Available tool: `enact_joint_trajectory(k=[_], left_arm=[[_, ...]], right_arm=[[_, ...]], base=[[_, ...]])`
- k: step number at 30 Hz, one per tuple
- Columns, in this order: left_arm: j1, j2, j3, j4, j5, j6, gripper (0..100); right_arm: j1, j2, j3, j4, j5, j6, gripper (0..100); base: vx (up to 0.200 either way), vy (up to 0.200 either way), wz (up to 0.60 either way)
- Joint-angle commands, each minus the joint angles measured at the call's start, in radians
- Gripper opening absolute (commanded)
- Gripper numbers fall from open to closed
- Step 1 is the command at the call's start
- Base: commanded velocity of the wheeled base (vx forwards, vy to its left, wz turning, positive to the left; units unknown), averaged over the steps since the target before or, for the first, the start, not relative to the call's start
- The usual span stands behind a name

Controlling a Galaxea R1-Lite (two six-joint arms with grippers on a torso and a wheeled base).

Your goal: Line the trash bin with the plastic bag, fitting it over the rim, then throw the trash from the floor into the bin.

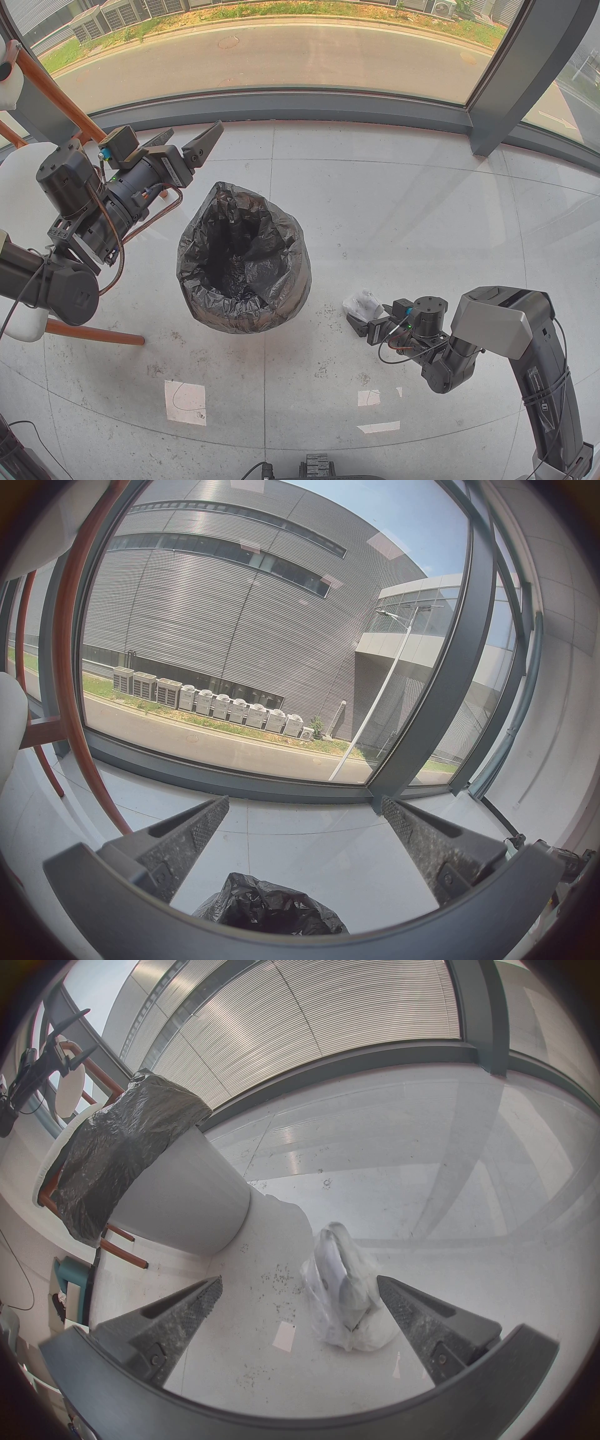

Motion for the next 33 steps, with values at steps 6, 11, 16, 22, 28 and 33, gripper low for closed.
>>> enact_joint_trajectory(k=[6,11,16,22,28,33], left_arm=[[0.000,0.008,-0.001,-0.001,-0.001,0.001,100],[0.000,0.008,0.000,-0.001,-0.001,0.001,100],[-0.002,0.008,0.000,-0.002,-0.003,0.002,100],[-0.020,0.009,0.003,-0.001,-0.001,0.002,100],[-0.022,0.009,0.010,-0.001,-0.001,0.002,100],[-0.022,0.008,0.010,-0.001,-0.001,0.002,100]], right_arm=[[-0.003,0.034,-0.077,0.024,0.000,-0.005,100],[-0.013,0.042,-0.107,0.030,0.000,-0.019,100],[-0.024,0.053,-0.119,0.043,-0.003,-0.019,100],[-0.024,0.053,-0.123,0.048,-0.003,-0.016,0],[-0.024,0.063,-0.123,0.048,-0.006,-0.004,0],[-0.026,0.063,-0.125,0.047,-0.008,-0.002,0]], base=[[0.000,0.000,0.00],[0.000,0.000,0.00],[0.000,0.000,0.00],[0.000,0.000,0.00],[0.000,0.000,0.00],[0.000,0.000,0.00]])
